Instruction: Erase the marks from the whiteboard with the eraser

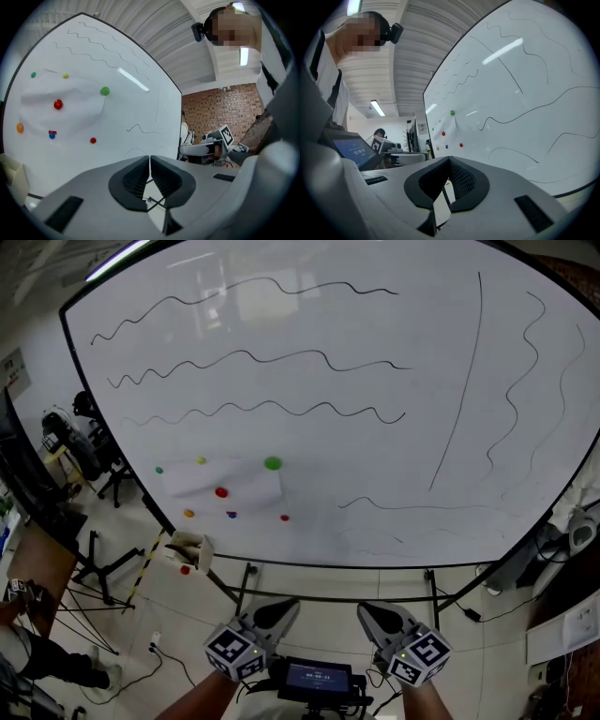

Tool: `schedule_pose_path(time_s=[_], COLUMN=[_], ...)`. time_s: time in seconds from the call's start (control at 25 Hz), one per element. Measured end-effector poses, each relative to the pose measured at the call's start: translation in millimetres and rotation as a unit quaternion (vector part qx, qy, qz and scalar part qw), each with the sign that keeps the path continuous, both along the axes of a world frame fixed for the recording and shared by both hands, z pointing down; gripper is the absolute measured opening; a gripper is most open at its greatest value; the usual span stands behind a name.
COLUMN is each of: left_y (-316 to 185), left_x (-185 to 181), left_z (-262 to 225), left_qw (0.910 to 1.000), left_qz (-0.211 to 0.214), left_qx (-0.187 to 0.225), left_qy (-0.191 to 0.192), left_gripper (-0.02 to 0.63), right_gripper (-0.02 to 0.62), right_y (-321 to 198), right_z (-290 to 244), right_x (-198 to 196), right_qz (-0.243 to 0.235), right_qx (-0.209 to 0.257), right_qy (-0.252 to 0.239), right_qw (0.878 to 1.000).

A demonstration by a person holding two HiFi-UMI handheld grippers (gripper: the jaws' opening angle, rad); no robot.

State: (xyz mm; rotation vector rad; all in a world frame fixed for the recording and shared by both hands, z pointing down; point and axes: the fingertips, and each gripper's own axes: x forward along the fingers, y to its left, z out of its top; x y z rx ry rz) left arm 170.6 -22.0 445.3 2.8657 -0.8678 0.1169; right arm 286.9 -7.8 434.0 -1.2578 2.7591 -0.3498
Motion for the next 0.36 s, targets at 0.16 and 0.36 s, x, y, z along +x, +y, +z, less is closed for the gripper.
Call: schedule_pose_path(time_s=[0.16, 0.36], left_y=[0.2, -3.5], left_x=[9.2, 20.1], left_z=[-1.7, -3.2], left_qw=[1.0000, 0.9999], left_qz=[-0.005, -0.005], left_qx=[0.004, 0.010], left_qy=[0.000, 0.005], left_gripper=[0.032, 0.032], right_gripper=[0.006, 0.006], right_y=[3.5, 7.6], right_z=[-0.9, 0.4], right_x=[6.0, 16.3], right_qz=[-0.005, -0.006], right_qx=[0.005, 0.010], right_qy=[0.003, 0.008], right_qw=[1.000, 1.000])
